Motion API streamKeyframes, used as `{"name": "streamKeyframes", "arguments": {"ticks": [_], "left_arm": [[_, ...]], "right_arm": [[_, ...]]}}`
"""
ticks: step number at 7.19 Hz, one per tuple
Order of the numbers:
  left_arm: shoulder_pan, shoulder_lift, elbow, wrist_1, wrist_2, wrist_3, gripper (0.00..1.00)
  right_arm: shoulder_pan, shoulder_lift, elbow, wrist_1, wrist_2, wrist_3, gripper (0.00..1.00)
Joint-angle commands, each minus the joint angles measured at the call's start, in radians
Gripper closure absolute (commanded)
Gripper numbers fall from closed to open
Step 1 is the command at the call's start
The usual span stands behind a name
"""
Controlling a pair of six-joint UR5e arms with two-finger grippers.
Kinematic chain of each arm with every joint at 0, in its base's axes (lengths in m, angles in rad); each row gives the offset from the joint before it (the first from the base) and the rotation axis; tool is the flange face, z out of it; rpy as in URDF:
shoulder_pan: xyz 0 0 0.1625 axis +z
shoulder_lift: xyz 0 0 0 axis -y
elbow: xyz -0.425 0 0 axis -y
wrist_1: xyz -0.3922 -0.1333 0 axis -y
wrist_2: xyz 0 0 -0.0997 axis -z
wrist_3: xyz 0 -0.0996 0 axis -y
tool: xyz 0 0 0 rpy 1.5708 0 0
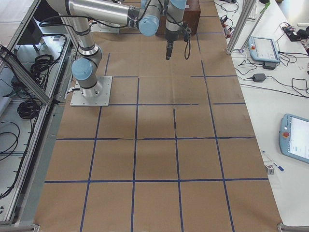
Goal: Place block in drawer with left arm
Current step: 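Lower the left gripper and grasp the yellow cube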
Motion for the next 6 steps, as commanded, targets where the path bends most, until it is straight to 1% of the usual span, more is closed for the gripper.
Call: {"name": "streamKeyframes", "arguments": {"ticks": [1, 2, 3, 4, 6], "left_arm": [[0.002, -0.104, 0.168, -0.077, 0.002, -0.002, 0.01], [-0.003, -0.148, 0.238, -0.117, 0.005, -0.019, 0.01], [-0.012, -0.190, 0.271, -0.117, 0.005, -0.052, 0.02], [-0.012, -0.210, 0.271, -0.117, 0.004, -0.057, 0.02], [-0.029, -0.213, 0.247, -0.120, 0.004, -0.106, 0.05]], "right_arm": [[0.000, 0.000, -0.001, 0.000, 0.000, 0.000, 0.00], [0.000, 0.000, 0.000, 0.000, 0.000, 0.000, 0.00], [0.000, 0.000, -0.001, 0.000, 0.000, 0.000, 0.00], [0.000, 0.000, 0.000, 0.000, 0.000, 0.000, 0.00], [0.000, 0.000, -0.001, 0.000, 0.000, 0.000, 0.00]]}}
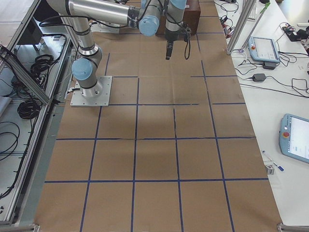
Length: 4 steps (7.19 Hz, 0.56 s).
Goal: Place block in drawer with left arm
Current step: 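Lower the left gripper and grasp the yellow cube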
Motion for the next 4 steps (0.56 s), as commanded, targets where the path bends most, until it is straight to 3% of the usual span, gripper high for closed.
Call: {"name": "streamKeyframes", "arguments": {"ticks": [1, 4], "left_arm": [[-0.015, -0.018, -0.012, -0.002, -0.002, -0.020, 0.04], [-0.015, -0.056, -0.011, 0.015, 0.006, -0.043, 0.04]], "right_arm": [[0.000, 0.000, 0.001, 0.000, 0.000, 0.000, 0.00], [0.000, 0.000, 0.001, 0.000, 0.000, 0.000, 0.00]]}}
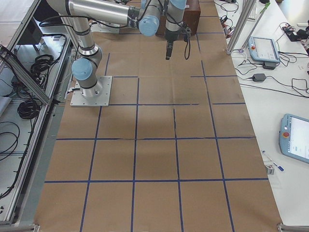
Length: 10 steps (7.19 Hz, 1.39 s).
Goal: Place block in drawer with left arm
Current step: 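Lower the left gripper and grasp the yellow cube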
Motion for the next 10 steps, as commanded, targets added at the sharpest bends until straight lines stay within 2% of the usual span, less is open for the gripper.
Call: {"name": "streamKeyframes", "arguments": {"ticks": [1, 4, 7, 9, 10], "left_arm": [[-0.001, -0.025, 0.004, 0.008, 0.039, -0.036, 0.04], [-0.001, -0.040, 0.007, 0.010, 0.041, -0.038, 0.05], [-0.001, -0.042, 0.014, 0.010, 0.041, -0.035, 0.44], [-0.001, -0.039, 0.021, 0.012, 0.043, -0.032, 0.67], [-0.001, -0.036, 0.021, 0.012, 0.044, -0.029, 0.76]], "right_arm": [[0.000, 0.000, 0.000, 0.000, 0.000, 0.000, 0.00], [0.000, 0.000, 0.000, 0.000, 0.000, 0.000, 0.00], [0.000, 0.000, -0.001, 0.000, 0.000, 0.000, 0.00], [0.000, 0.000, -0.001, 0.000, 0.000, 0.000, 0.00], [0.000, 0.000, 0.000, 0.000, 0.000, 0.000, 0.00]]}}
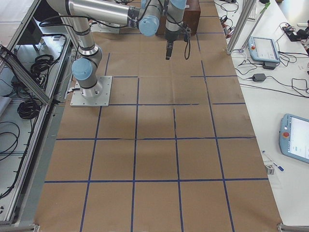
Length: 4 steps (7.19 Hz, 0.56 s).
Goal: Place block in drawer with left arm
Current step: 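Lift the yellow cube and carry it over the open drawer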
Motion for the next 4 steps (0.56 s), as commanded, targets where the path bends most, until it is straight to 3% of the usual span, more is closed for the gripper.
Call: {"name": "streamKeyframes", "arguments": {"ticks": [1, 4], "left_arm": [[0.003, 0.018, 0.002, -0.004, -0.002, 0.006, 0.83], [0.037, 0.137, -0.021, -0.081, 0.003, 0.094, 0.87]], "right_arm": [[0.000, 0.000, -0.001, 0.000, 0.000, 0.000, 0.00], [0.000, 0.000, 0.001, 0.000, 0.000, 0.000, 0.00]]}}
